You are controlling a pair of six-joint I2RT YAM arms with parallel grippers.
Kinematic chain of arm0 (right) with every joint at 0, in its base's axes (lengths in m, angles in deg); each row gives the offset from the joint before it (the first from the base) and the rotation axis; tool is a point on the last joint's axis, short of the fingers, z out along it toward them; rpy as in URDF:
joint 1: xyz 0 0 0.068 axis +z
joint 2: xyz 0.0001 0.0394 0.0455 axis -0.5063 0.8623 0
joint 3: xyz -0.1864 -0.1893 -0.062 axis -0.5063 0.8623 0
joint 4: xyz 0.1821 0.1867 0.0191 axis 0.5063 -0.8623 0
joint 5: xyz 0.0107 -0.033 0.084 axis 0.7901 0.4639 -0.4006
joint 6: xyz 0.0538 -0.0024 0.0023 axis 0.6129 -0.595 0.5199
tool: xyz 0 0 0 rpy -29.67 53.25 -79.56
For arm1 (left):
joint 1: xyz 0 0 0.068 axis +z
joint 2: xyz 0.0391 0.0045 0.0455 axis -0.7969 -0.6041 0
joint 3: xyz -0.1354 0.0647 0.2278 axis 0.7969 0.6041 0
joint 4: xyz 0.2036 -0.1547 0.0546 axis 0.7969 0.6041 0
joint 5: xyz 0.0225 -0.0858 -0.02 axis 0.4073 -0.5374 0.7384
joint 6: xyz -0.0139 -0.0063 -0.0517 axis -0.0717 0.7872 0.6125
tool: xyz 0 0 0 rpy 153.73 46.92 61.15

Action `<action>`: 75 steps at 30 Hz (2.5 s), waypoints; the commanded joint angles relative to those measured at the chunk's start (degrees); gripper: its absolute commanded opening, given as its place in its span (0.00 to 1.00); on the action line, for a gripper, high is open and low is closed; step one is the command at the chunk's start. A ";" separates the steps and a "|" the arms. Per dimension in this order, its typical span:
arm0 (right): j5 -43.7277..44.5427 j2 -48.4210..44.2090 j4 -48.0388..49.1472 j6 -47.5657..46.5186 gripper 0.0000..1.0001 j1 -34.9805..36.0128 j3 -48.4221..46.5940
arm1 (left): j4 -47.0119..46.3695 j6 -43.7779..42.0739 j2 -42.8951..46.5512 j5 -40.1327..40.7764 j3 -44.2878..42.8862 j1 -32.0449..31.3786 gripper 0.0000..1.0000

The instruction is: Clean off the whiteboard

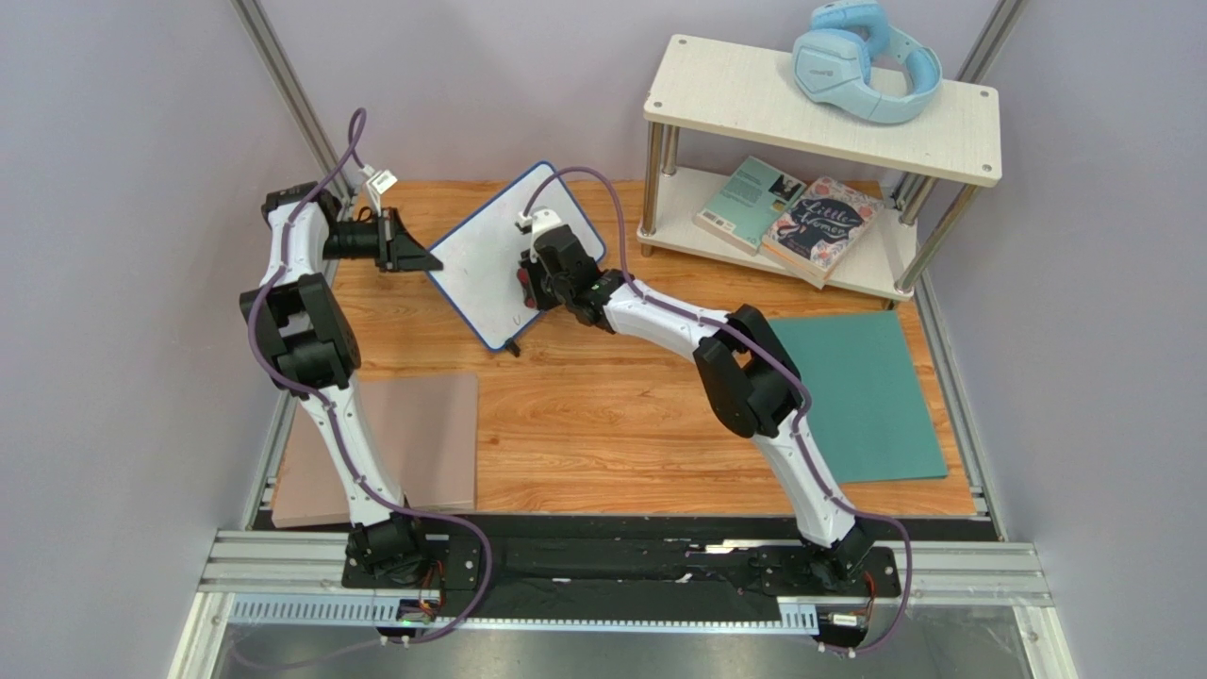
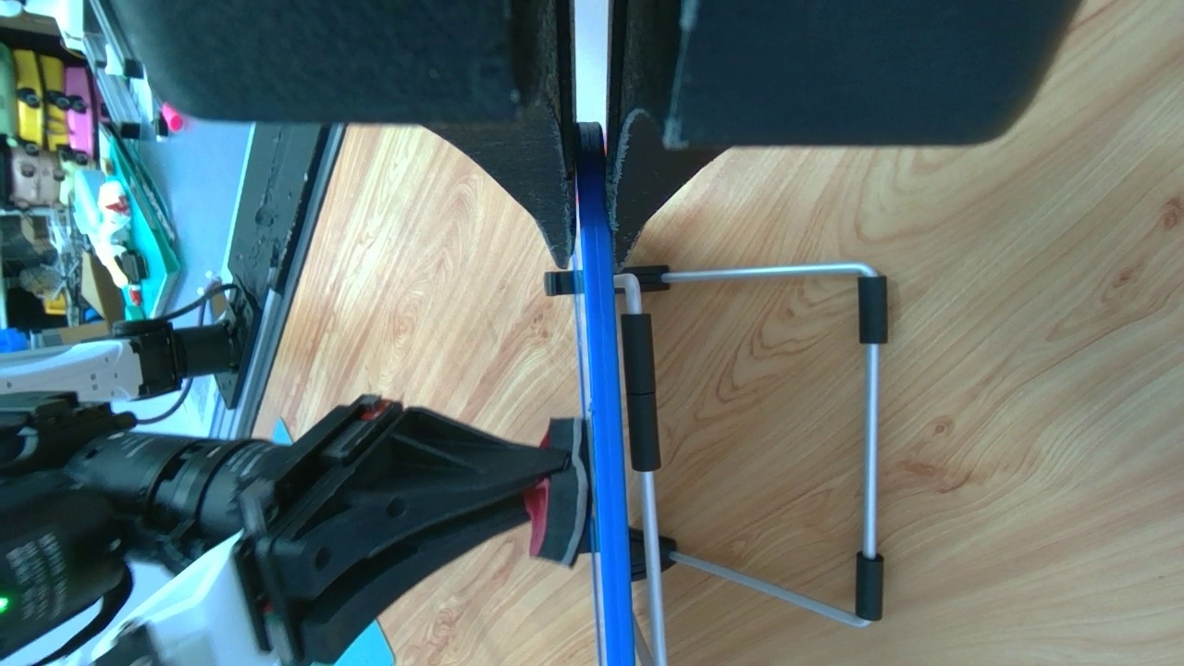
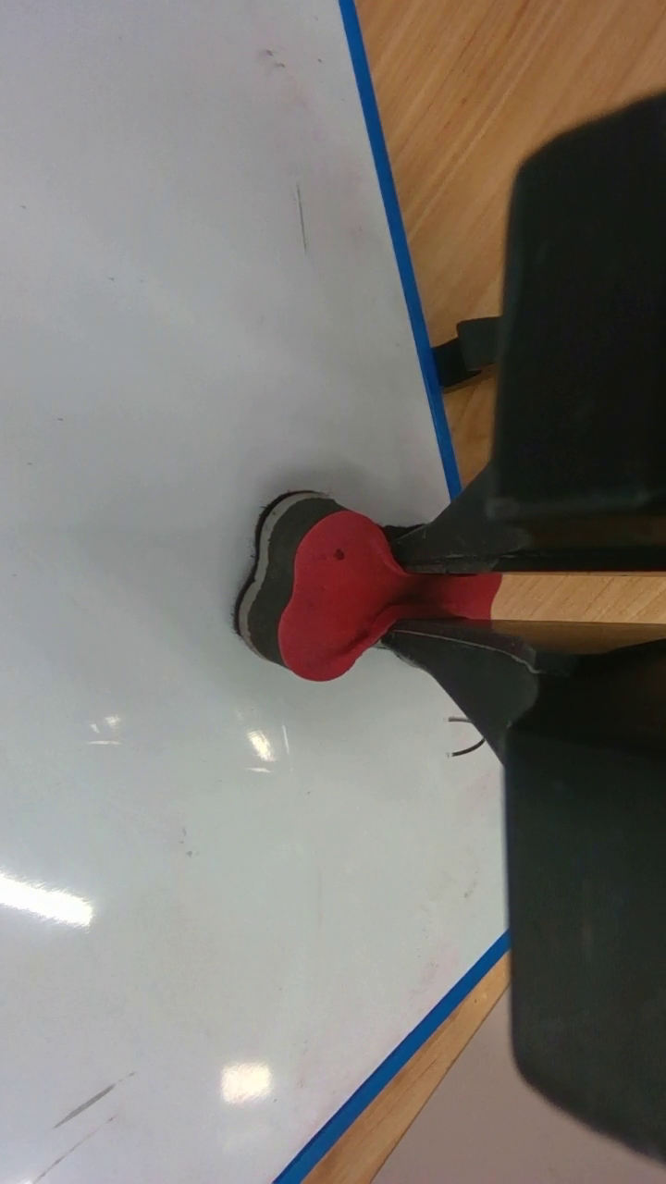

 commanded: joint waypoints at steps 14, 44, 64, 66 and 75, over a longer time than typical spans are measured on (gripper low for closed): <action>5.27 -2.29 5.09 -6.83 0.00 7.63 7.52 | 20.28 -5.83 -0.39 2.19 2.77 -1.94 0.00; -2.20 4.13 18.28 -5.60 0.00 7.72 0.14 | 20.28 -4.95 -0.57 2.81 2.16 -1.94 0.00; 3.68 1.24 12.03 1.52 0.00 1.49 0.57 | 20.28 -4.95 -0.30 2.54 2.95 -1.94 0.00; 4.12 -1.48 12.21 2.04 0.00 0.26 2.06 | 20.28 -5.12 -0.13 2.37 3.30 -1.94 0.00; 6.93 -18.61 13.01 0.82 0.00 -2.73 14.97 | 20.36 -5.91 1.37 2.63 4.53 -1.76 0.00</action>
